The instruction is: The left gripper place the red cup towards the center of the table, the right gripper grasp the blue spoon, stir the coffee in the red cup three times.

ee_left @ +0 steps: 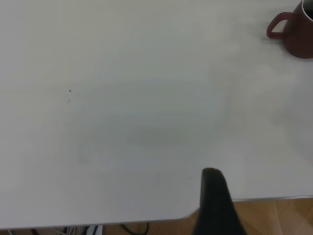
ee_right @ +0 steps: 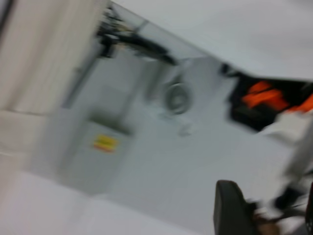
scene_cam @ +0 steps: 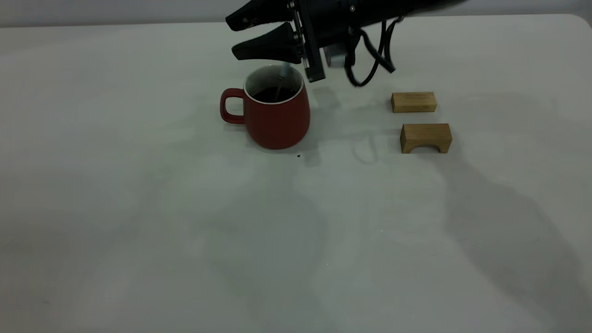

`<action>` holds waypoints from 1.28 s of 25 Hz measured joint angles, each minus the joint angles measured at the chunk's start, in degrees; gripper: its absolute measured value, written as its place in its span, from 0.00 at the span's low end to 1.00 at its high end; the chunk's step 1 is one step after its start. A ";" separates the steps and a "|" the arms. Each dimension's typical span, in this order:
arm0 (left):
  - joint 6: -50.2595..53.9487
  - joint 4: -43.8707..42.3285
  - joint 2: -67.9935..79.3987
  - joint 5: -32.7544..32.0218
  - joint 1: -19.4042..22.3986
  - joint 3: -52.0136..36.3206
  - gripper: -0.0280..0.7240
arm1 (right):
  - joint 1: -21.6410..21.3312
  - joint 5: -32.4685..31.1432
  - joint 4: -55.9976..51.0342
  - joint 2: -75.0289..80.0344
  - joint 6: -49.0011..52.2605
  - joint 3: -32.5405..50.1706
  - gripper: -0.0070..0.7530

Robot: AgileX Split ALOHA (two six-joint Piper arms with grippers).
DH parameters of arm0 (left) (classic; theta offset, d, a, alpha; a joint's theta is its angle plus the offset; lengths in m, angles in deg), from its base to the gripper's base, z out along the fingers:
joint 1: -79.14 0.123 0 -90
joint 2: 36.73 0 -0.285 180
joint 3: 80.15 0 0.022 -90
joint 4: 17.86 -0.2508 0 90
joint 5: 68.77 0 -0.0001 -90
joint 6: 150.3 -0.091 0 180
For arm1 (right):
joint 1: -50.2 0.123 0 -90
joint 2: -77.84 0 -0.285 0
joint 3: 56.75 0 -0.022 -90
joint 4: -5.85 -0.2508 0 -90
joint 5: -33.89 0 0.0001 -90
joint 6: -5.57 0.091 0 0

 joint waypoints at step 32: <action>0.00 0.00 0.00 0.00 0.00 0.00 0.78 | -0.73 -3.87 90.17 -41.46 -16.91 1.83 0.31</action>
